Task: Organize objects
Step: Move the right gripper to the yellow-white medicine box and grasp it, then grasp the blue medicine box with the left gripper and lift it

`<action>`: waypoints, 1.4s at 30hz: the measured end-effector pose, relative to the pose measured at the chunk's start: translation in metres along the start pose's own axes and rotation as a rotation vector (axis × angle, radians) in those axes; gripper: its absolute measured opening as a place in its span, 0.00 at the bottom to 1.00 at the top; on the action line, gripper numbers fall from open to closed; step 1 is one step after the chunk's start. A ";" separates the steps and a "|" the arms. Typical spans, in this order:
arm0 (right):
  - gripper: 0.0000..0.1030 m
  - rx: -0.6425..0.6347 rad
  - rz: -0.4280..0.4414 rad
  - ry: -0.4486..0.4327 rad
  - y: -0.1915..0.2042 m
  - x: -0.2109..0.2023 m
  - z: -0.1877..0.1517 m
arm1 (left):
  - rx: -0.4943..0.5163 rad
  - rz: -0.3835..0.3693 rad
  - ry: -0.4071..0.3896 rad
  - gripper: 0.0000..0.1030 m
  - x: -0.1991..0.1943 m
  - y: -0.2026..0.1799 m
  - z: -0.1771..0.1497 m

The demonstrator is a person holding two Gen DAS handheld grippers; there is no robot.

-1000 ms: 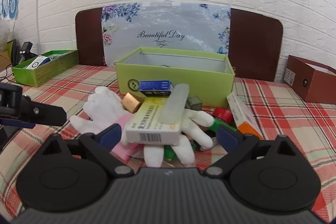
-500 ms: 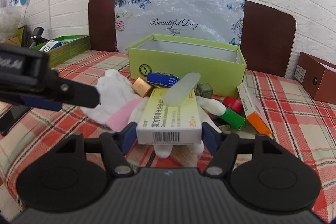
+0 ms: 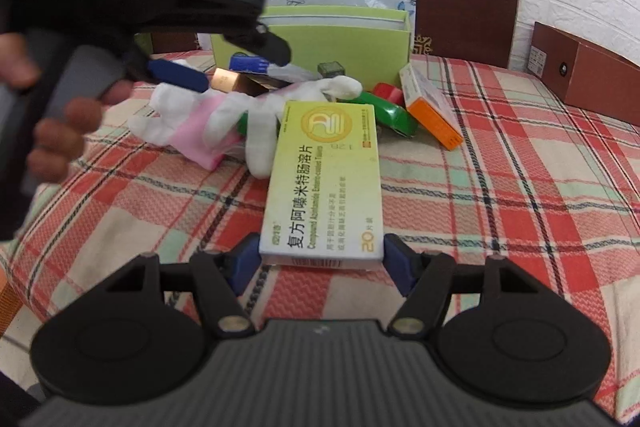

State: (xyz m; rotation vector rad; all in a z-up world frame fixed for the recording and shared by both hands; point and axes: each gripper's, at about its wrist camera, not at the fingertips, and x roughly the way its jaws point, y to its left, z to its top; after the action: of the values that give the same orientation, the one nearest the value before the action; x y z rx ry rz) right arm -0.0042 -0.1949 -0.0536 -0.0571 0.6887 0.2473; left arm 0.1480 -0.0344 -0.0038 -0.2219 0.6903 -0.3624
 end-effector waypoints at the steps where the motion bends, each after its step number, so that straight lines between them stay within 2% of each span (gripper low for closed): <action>1: 0.64 0.008 -0.002 0.004 -0.002 0.000 0.000 | -0.020 0.008 0.014 0.75 0.004 0.003 0.002; 3: 0.65 0.030 -0.014 -0.001 -0.008 -0.001 -0.001 | -0.074 0.001 0.026 0.75 0.002 0.011 0.003; 5: 0.65 0.045 -0.015 -0.010 -0.012 -0.001 -0.001 | -0.102 0.000 -0.015 0.75 -0.009 0.015 0.003; 7: 0.68 0.057 -0.012 -0.016 -0.015 0.000 0.001 | -0.085 0.028 -0.049 0.75 -0.016 0.012 0.008; 10: 0.69 0.076 0.003 -0.011 -0.016 0.008 0.004 | -0.034 0.052 -0.031 0.75 -0.008 0.006 0.019; 16: 0.69 0.098 0.002 -0.006 -0.015 0.012 0.003 | 0.017 0.015 0.016 0.74 0.019 -0.010 0.016; 18: 0.69 0.099 -0.005 0.002 -0.016 0.013 0.002 | 0.017 0.056 -0.004 0.74 0.027 -0.011 0.017; 21: 0.69 0.102 -0.006 -0.001 -0.017 0.012 0.002 | -0.002 0.052 -0.024 0.73 0.033 -0.009 0.024; 22: 0.69 0.101 -0.007 -0.003 -0.016 0.011 0.002 | 0.008 0.052 -0.026 0.71 0.034 -0.009 0.026; 23: 0.69 0.101 -0.007 -0.003 -0.016 0.012 0.002 | 0.024 0.054 -0.020 0.59 0.036 -0.010 0.028; 24: 0.69 0.101 -0.007 -0.002 -0.016 0.012 0.002 | 0.036 0.054 -0.003 0.40 0.037 -0.011 0.028; 27: 0.69 0.104 -0.006 0.000 -0.015 0.013 0.002 | 0.033 0.026 0.065 0.17 0.044 -0.005 0.020; 28: 0.69 0.106 -0.003 -0.002 -0.015 0.012 0.001 | 0.020 0.014 0.089 0.13 0.046 -0.002 0.015; 30: 0.69 0.104 -0.002 -0.002 -0.013 0.011 0.001 | -0.020 -0.005 0.082 0.08 0.043 0.004 0.006; 35: 0.69 0.104 -0.004 -0.001 -0.014 0.010 0.001 | -0.020 -0.011 0.075 0.08 0.027 0.005 0.000; 37: 0.70 0.105 -0.007 -0.004 -0.014 0.010 0.001 | -0.029 -0.006 0.038 0.09 0.016 0.006 0.004; 38: 0.71 0.108 -0.007 -0.004 -0.014 0.010 0.001 | -0.037 0.002 0.017 0.14 0.011 0.006 0.008; 40: 0.71 0.113 -0.011 0.004 -0.015 0.012 0.001 | -0.053 0.012 -0.012 0.41 0.006 0.006 0.019; 41: 0.71 0.114 -0.011 0.008 -0.015 0.014 0.001 | -0.052 0.028 -0.031 0.68 0.005 0.004 0.025; 42: 0.71 0.117 -0.010 0.011 -0.015 0.015 0.001 | -0.043 0.055 -0.059 0.82 0.005 0.003 0.030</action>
State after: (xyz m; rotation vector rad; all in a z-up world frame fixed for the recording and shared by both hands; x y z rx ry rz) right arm 0.0109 -0.2064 -0.0630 0.0498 0.7124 0.1965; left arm 0.1721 -0.0318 0.0147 -0.2534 0.6457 -0.2878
